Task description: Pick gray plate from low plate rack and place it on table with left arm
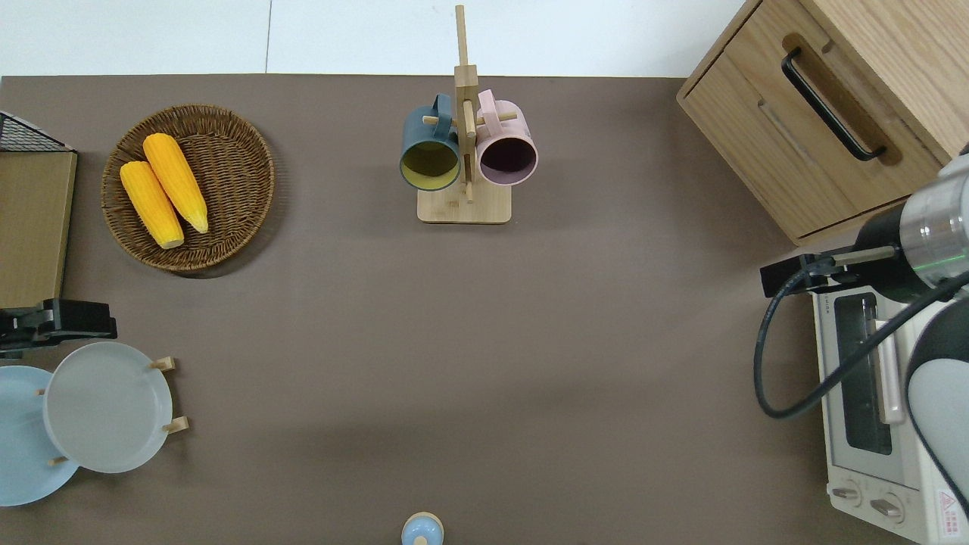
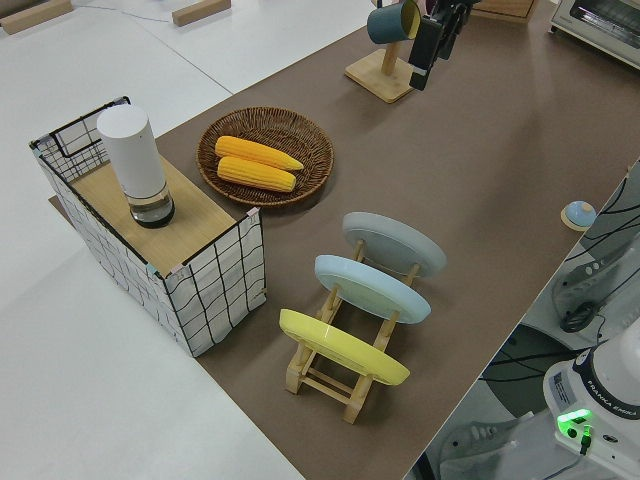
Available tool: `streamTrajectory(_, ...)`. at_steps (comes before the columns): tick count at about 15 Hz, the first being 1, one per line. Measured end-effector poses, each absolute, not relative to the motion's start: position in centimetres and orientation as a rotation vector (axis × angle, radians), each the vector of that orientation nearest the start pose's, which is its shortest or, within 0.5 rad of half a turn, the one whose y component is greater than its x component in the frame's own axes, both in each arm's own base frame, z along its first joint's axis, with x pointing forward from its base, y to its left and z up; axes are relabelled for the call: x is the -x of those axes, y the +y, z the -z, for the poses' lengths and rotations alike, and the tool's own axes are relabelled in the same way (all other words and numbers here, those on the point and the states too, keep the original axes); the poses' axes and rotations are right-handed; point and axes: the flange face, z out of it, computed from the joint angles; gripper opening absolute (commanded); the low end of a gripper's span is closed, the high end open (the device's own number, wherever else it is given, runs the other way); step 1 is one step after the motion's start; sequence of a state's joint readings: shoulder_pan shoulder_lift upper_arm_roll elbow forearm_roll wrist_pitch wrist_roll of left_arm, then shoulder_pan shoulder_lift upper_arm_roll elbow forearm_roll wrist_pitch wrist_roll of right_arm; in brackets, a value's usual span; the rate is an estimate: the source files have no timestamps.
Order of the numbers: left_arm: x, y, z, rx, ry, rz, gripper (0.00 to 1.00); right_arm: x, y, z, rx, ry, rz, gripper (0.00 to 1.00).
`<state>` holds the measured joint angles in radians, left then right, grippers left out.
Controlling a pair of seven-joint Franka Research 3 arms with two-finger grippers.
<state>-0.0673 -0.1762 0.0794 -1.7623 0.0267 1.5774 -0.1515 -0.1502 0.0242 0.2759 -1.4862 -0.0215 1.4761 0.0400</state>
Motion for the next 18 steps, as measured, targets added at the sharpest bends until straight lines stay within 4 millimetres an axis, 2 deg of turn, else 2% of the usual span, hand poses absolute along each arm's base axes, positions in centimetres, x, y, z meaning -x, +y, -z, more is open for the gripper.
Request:
streamTrajectory(7,-49.9,1.6,-61.7,3.106,-0.336,-0.045,1.0,-54.9,6.5,-64.3,3.156,-0.133,-0.051,0.983)
streamTrajectory(14,-49.8,1.8,-60.4,3.037,-0.313,-0.077,1.0,-54.9,6.5,-64.3,3.156,-0.133,-0.051,0.983)
streamTrajectory(18,-49.5,2.8,-58.2,2.934,-0.29,-0.136,1.0,-54.9,6.5,-64.3,3.156,-0.133,-0.051,0.983)
